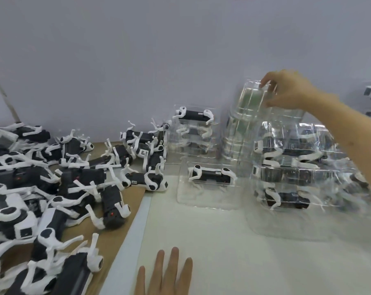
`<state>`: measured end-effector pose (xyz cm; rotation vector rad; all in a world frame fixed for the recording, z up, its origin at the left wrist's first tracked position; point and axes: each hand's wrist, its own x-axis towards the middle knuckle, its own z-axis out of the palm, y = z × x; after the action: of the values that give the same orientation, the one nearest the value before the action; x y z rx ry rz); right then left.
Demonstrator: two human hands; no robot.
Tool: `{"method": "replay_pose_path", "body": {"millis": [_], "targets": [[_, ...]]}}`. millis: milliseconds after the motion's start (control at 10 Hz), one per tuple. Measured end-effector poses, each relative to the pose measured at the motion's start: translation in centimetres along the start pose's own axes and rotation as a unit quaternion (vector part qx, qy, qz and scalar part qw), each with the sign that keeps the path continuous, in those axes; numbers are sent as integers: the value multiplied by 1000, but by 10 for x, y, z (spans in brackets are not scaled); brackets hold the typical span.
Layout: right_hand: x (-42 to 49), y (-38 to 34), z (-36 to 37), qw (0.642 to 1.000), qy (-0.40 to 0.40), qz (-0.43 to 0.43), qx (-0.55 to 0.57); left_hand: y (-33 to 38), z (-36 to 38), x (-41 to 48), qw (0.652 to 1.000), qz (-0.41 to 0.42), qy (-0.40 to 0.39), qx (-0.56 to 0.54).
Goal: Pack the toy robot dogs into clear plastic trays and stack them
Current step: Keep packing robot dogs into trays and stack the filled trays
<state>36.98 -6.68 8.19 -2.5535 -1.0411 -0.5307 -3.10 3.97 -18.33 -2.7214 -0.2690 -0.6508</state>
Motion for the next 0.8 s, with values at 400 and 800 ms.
{"method": "replay_pose_path", "body": {"millis": [400,800], "targets": [[-4,1,12,996,67,-50,36,28,17,30,965,-104,-175,-167],[-4,0,4,988,132,-34,77,40,17,29,953,-155,-138,-219]]}}
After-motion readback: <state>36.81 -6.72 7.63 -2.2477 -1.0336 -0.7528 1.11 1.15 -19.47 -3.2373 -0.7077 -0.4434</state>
